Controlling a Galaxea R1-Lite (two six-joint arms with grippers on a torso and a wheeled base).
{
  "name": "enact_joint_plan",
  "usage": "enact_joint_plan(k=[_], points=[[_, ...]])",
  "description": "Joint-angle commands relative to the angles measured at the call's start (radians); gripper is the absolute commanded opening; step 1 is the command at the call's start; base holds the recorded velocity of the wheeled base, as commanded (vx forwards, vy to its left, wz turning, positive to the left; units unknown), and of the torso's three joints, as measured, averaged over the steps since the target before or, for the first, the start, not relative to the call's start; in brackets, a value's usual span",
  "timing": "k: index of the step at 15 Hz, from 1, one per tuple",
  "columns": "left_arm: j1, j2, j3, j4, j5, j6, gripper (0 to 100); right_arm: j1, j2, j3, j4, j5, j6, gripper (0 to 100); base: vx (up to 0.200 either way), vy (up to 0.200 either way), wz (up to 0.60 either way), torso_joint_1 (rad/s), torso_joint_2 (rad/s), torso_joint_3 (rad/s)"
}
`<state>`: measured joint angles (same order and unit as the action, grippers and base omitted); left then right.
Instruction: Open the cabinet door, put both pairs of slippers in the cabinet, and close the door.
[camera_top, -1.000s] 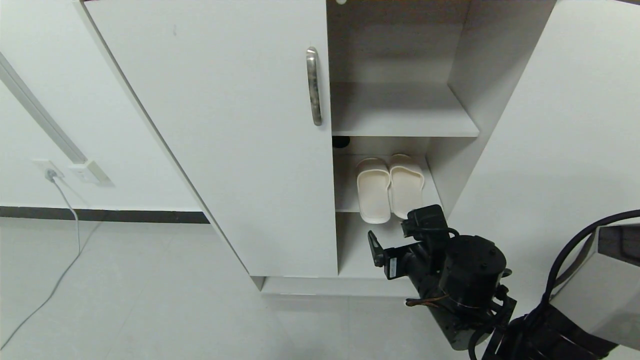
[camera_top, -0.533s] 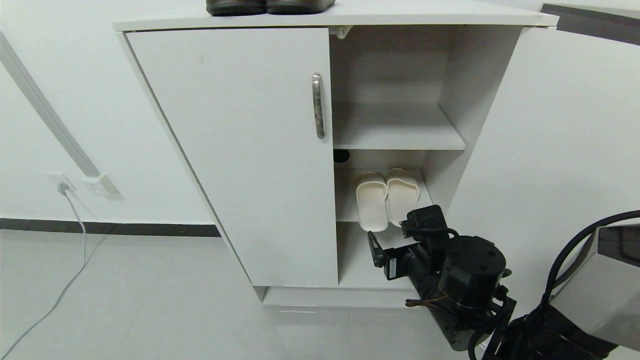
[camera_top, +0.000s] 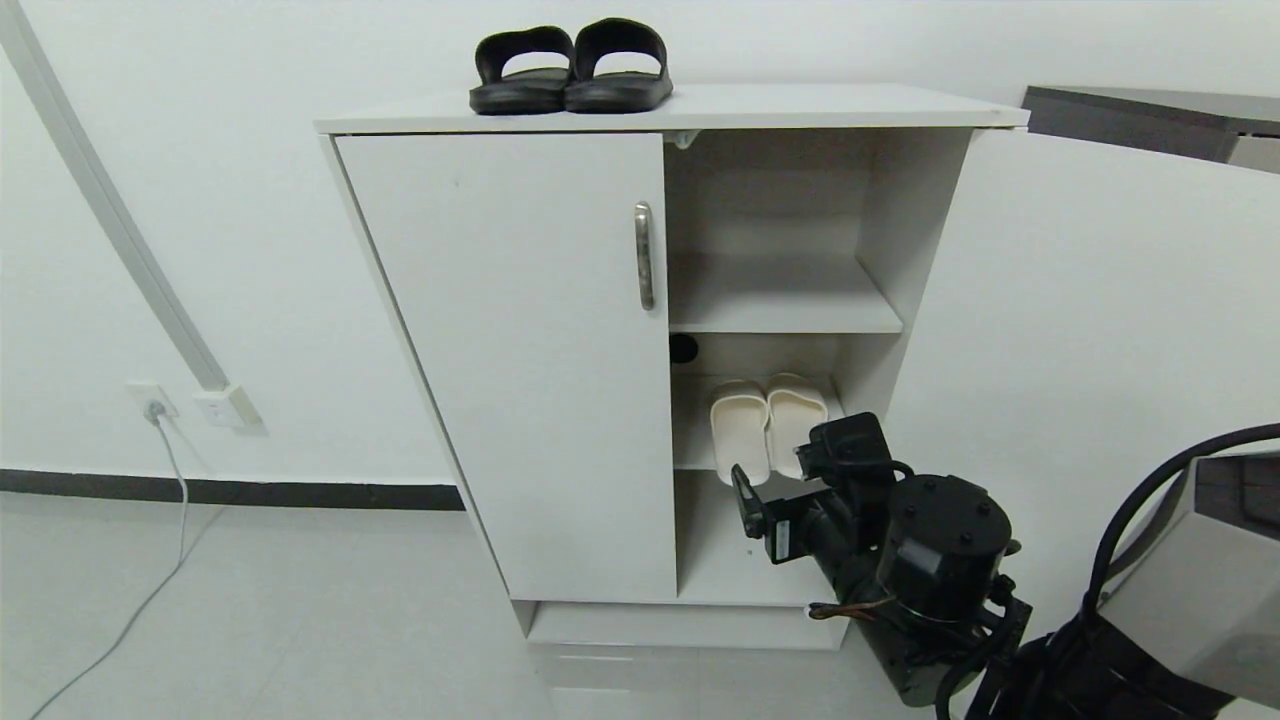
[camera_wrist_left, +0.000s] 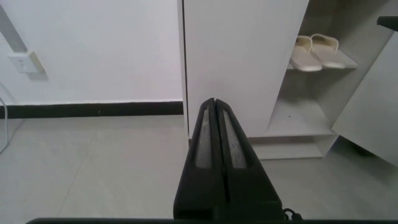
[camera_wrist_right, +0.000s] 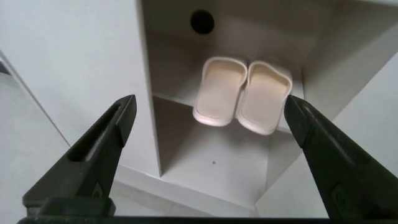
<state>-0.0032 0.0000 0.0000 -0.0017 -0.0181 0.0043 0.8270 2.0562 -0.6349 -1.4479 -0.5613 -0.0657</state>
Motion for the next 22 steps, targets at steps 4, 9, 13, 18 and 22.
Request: enact_joint_plan(k=[4, 9, 13, 18, 22], points=[[0.0, 0.002, 0.0, 0.0, 0.001, 0.0, 0, 0.006, 0.002, 0.003, 0.0, -0.002, 0.0, 100, 0.0, 0.0, 0.0, 0.0, 0.0, 0.04], [0.0, 0.002, 0.0, 0.0, 0.0, 0.0, 0, 0.006, 0.005, 0.007, 0.0, 0.0, 0.0, 100, 0.0, 0.0, 0.0, 0.0, 0.0, 0.0], [0.0, 0.002, 0.0, 0.0, 0.001, 0.0, 0, 0.006, 0.013, 0.007, 0.0, 0.0, 0.001, 100, 0.0, 0.0, 0.0, 0.0, 0.0, 0.0], [0.0, 0.002, 0.0, 0.0, 0.0, 0.0, 0, 0.004, 0.015, 0.009, -0.002, -0.002, 0.001, 100, 0.0, 0.2, 0.0, 0.002, 0.0, 0.004], [0.0, 0.002, 0.0, 0.0, 0.0, 0.0, 0, 0.004, 0.013, 0.007, -0.002, 0.0, 0.001, 100, 0.0, 0.2, 0.0, 0.002, 0.01, 0.005]])
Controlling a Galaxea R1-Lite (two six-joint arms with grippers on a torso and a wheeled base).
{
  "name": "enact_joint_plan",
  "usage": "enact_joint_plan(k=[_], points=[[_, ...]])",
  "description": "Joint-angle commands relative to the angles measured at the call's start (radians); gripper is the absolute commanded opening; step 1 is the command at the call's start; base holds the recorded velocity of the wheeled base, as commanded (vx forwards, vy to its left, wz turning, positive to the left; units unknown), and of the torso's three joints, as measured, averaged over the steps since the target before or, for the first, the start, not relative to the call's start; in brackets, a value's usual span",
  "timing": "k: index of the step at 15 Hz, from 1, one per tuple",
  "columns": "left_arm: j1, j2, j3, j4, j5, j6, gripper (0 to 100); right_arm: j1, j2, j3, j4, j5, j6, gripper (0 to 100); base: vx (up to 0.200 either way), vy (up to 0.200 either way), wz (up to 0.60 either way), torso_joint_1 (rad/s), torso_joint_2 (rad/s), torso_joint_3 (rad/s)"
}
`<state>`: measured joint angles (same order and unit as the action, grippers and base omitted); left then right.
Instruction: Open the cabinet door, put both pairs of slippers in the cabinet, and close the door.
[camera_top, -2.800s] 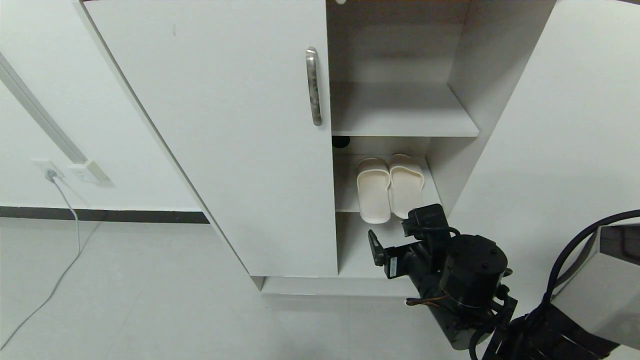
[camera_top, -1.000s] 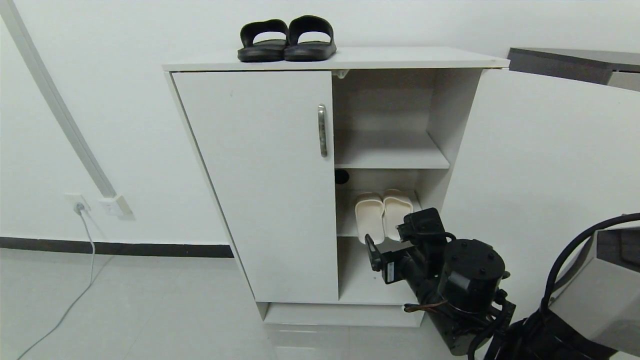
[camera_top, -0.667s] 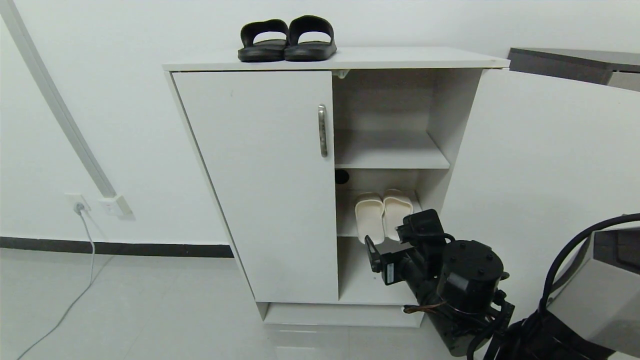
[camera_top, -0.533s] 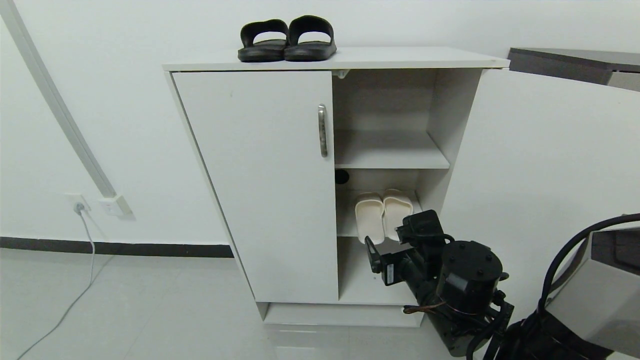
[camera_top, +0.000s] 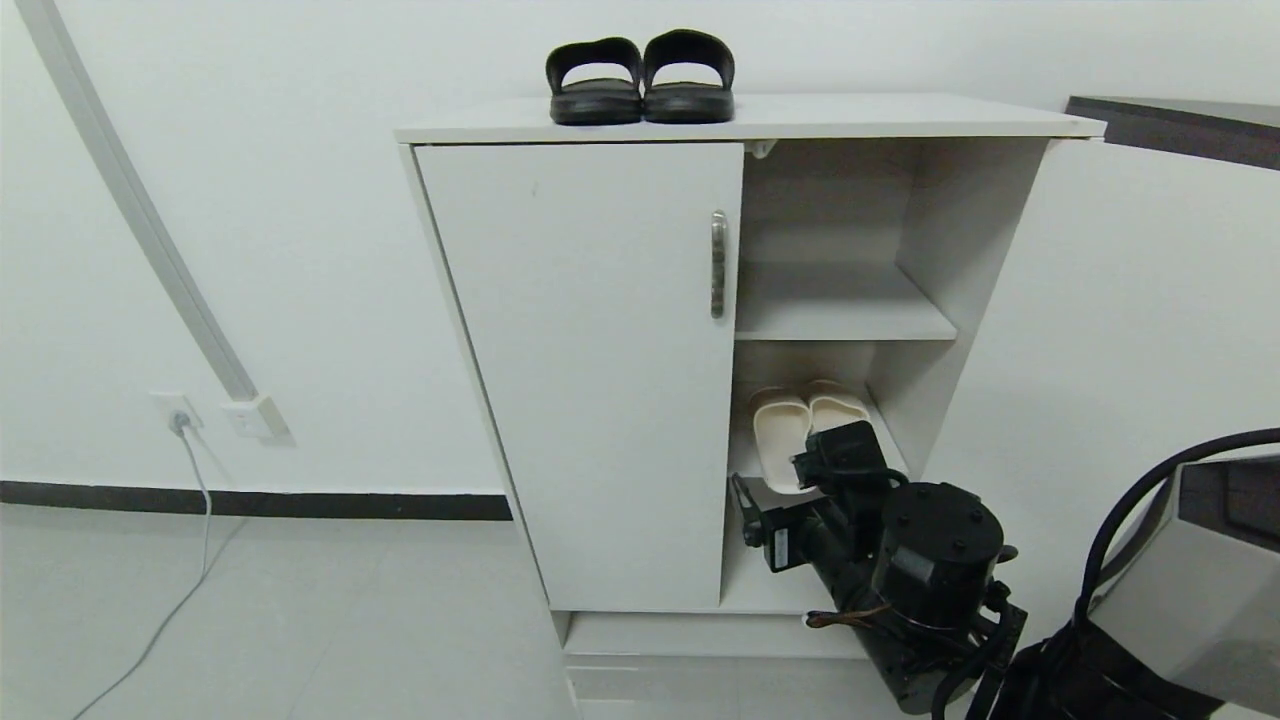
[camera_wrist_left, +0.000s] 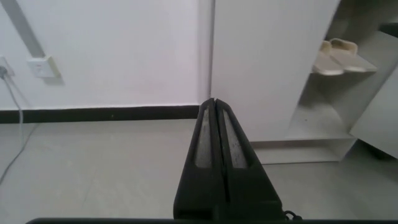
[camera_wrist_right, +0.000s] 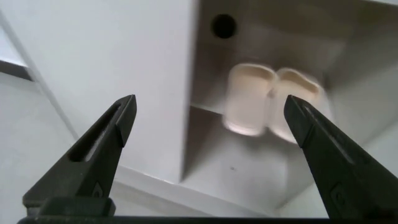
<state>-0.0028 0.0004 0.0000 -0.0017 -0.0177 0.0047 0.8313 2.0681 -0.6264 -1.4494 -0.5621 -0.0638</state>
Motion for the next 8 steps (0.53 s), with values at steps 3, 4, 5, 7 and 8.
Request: enact_joint_plan(k=[3, 4, 5, 7, 8], points=[[0.0, 0.001, 0.0, 0.0, -0.001, 0.0, 0, 0.0, 0.003, -0.001, -0.016, -0.001, -0.001, 100, 0.0, 0.2, 0.0, 0.004, 0.0, 0.004], [0.0, 0.001, 0.0, 0.0, -0.001, 0.0, 0, 0.0, 0.003, -0.003, -0.017, -0.001, -0.001, 100, 0.0, 0.2, 0.0, 0.002, 0.01, 0.002], [0.0, 0.001, 0.0, 0.0, 0.001, 0.0, 0, 0.0, 0.003, -0.003, -0.017, -0.001, -0.001, 100, 0.0, 0.2, 0.0, 0.002, 0.0, -0.002], [0.0, 0.001, 0.0, 0.0, 0.001, 0.0, 0, 0.0, 0.001, -0.006, -0.019, 0.001, 0.001, 100, 0.0, 0.0, 0.0, 0.0, 0.0, 0.0], [0.0, 0.001, 0.0, 0.0, 0.001, 0.0, 0, -0.004, 0.001, -0.013, -0.031, 0.001, 0.002, 100, 0.0, 0.0, 0.0, 0.0, 0.0, 0.0]])
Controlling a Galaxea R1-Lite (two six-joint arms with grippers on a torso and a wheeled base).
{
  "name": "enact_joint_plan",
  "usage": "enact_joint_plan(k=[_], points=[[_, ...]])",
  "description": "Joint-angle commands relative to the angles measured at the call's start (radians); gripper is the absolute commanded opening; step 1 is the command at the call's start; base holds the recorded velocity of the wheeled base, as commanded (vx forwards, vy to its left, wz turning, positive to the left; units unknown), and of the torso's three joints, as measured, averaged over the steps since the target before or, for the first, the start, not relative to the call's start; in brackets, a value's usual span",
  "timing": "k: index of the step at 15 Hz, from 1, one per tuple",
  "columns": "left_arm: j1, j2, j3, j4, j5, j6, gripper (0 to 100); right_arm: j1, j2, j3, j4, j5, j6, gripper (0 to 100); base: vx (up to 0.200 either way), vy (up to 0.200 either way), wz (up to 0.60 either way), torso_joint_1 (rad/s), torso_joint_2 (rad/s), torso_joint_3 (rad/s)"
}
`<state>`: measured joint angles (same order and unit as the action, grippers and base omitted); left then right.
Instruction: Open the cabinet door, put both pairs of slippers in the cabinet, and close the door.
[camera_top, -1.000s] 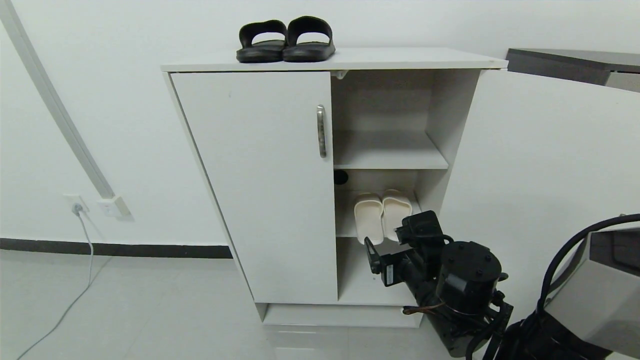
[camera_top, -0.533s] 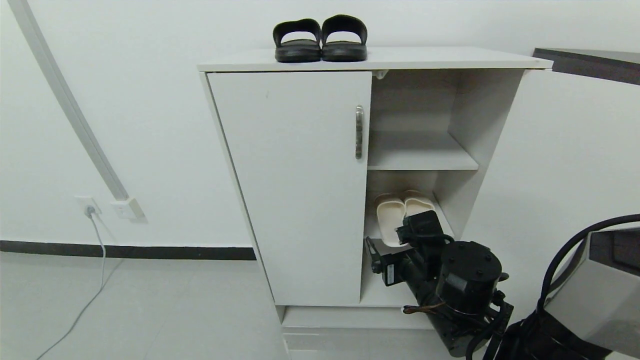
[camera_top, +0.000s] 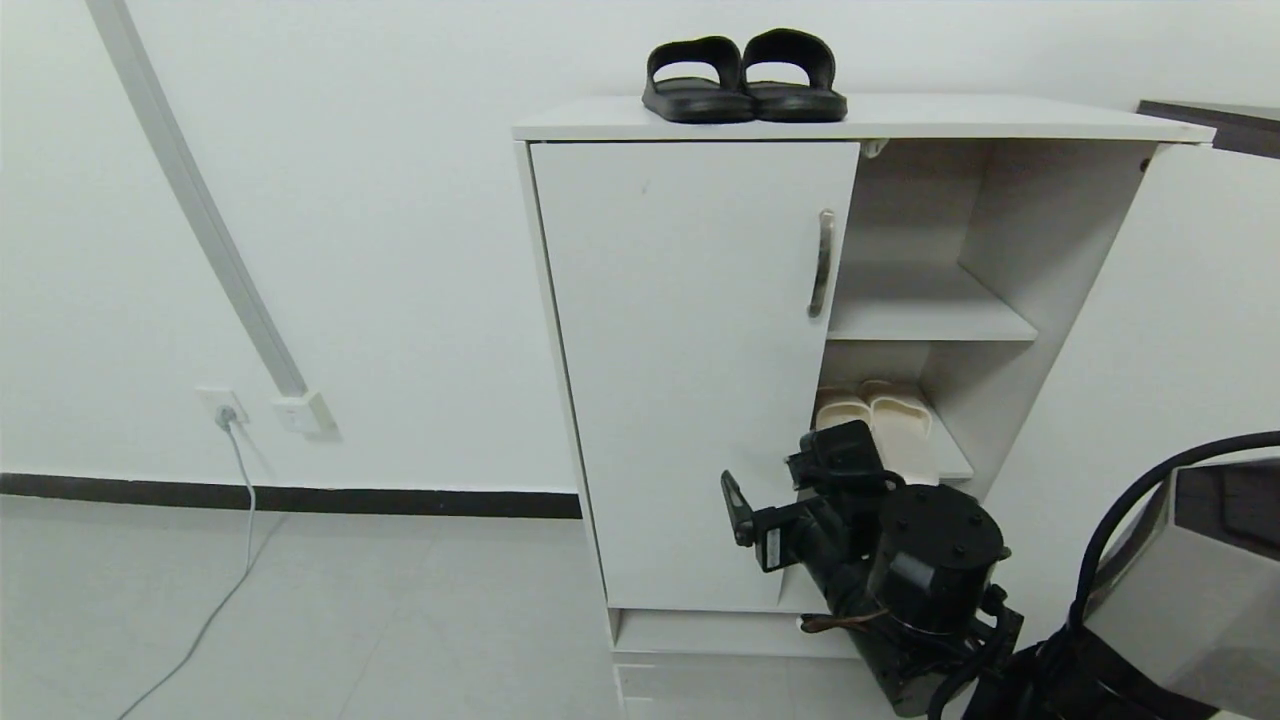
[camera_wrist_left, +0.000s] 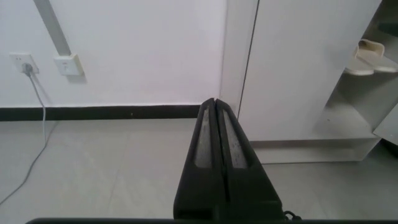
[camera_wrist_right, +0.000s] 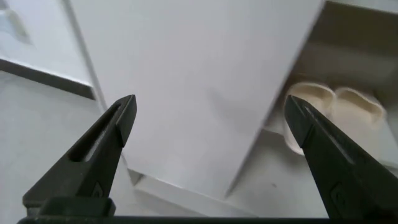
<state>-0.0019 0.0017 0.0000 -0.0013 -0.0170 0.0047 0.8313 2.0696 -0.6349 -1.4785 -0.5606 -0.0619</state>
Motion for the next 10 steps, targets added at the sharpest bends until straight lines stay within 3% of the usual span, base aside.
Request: enact_joint_plan(k=[1, 10], points=[[-0.001, 0.0, 0.0, 0.0, 0.0, 0.0, 0, -0.008, 0.0, -0.009, -0.023, -0.001, 0.001, 100, 0.0, 0.0, 0.0, 0.0, 0.0, 0.0], [-0.001, 0.0, 0.0, 0.0, 0.0, 0.0, 0, -0.035, 0.012, 0.004, -0.051, 0.064, -0.001, 100, 0.0, 0.0, 0.0, 0.0, 0.0, 0.0]])
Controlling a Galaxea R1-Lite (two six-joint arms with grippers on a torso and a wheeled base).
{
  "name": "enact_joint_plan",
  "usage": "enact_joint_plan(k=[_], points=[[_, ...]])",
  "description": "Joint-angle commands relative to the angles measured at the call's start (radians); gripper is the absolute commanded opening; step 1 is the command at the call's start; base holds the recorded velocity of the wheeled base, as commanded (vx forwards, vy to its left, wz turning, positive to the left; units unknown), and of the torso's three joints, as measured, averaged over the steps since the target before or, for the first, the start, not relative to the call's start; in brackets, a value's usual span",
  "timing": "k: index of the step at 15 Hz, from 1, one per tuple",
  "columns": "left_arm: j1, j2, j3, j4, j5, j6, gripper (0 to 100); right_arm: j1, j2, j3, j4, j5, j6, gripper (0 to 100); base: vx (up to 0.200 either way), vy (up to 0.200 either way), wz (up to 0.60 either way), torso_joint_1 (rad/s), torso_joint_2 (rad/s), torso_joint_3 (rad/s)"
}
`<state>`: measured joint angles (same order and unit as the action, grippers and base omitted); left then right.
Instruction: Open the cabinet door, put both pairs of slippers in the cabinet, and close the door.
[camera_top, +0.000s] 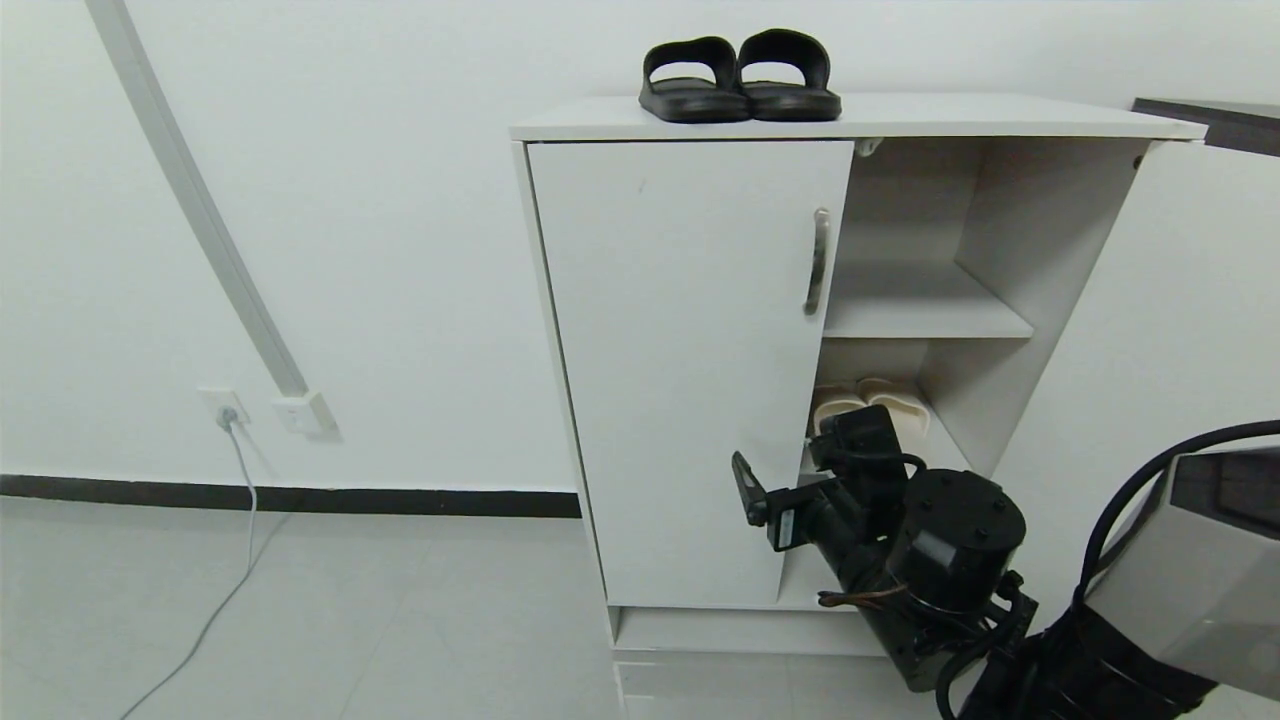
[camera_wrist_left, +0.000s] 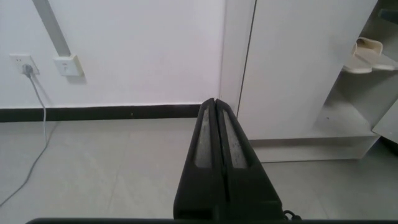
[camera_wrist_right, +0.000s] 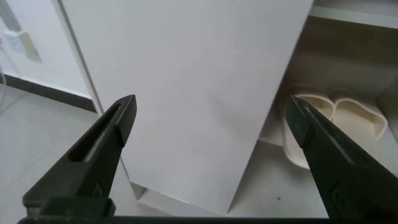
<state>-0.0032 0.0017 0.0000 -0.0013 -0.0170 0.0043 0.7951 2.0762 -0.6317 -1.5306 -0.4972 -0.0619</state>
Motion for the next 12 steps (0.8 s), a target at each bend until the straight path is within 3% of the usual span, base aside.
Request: enact_joint_plan(k=[1, 5, 9, 12], points=[[0.0, 0.0, 0.0, 0.0, 0.0, 0.0, 0, 0.001, 0.007, 0.0, 0.003, 0.0, -0.003, 100, 0.0, 0.0, 0.0, 0.0, 0.0, 0.0], [0.0, 0.0, 0.0, 0.0, -0.001, 0.0, 0, 0.003, 0.015, -0.003, 0.007, 0.0, -0.003, 100, 0.0, 0.0, 0.0, 0.0, 0.0, 0.0], [0.0, 0.0, 0.0, 0.0, 0.0, 0.0, 0, 0.004, 0.019, -0.002, 0.007, 0.0, -0.003, 100, 0.0, 0.0, 0.0, 0.016, -0.2, -0.312], [0.0, 0.0, 0.0, 0.0, 0.0, 0.0, 0, 0.006, 0.019, -0.002, 0.007, 0.0, -0.003, 100, 0.0, 0.0, 0.0, 0.038, -0.55, -0.367]])
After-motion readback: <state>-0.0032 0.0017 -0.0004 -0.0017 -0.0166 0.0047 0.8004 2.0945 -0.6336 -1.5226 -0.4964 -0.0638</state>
